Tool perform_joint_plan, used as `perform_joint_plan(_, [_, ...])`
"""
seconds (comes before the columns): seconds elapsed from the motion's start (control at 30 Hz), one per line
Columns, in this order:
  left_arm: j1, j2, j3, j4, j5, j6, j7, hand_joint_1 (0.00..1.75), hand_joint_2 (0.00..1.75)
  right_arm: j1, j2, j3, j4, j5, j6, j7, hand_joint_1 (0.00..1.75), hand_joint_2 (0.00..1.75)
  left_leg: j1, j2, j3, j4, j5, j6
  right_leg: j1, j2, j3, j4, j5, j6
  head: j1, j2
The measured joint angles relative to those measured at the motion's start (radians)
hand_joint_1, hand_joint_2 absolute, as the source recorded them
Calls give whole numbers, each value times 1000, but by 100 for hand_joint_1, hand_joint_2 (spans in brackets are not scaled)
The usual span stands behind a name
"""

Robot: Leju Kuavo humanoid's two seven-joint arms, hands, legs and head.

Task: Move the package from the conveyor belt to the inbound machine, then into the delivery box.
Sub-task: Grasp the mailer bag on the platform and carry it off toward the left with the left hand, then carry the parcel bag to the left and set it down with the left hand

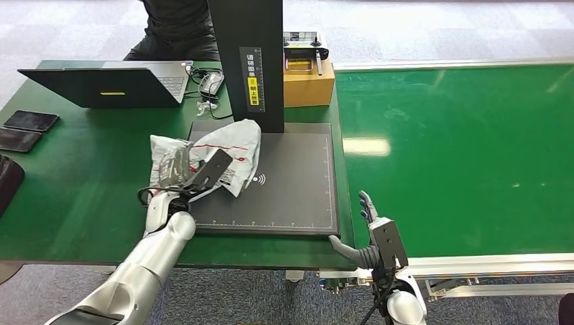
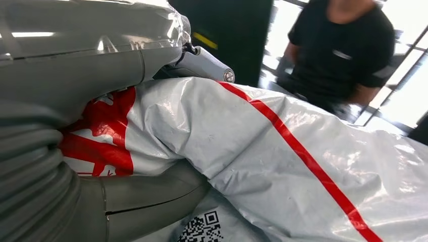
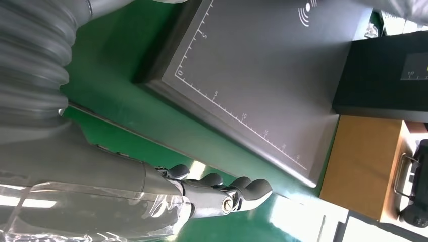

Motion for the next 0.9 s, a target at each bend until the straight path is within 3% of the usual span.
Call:
perform_joint_plan(0.37, [32,82,218,-7,-21,51,34,175,175,3,-1,12,-1,0,-1,-1,0,175,0,1,-1,0,0,0,0,1,0,0,0,0,0,0])
perform_joint_plan(0.63, [85,129,442,-43,39,68,-65,175,175,19,-1,12,-27,-1,-7,-15,0,175,0,2,-1,0,-1,-1,0,2,-2,0,0,-1,0,0])
perform_joint_plan(0.9, [95,138,508,-54,39,69,-71,175,175,20,-1,12,-35,-1,-8,-16,0,175,0,2,-1,0,-1,-1,0,2,-1,0,0,0,0,0])
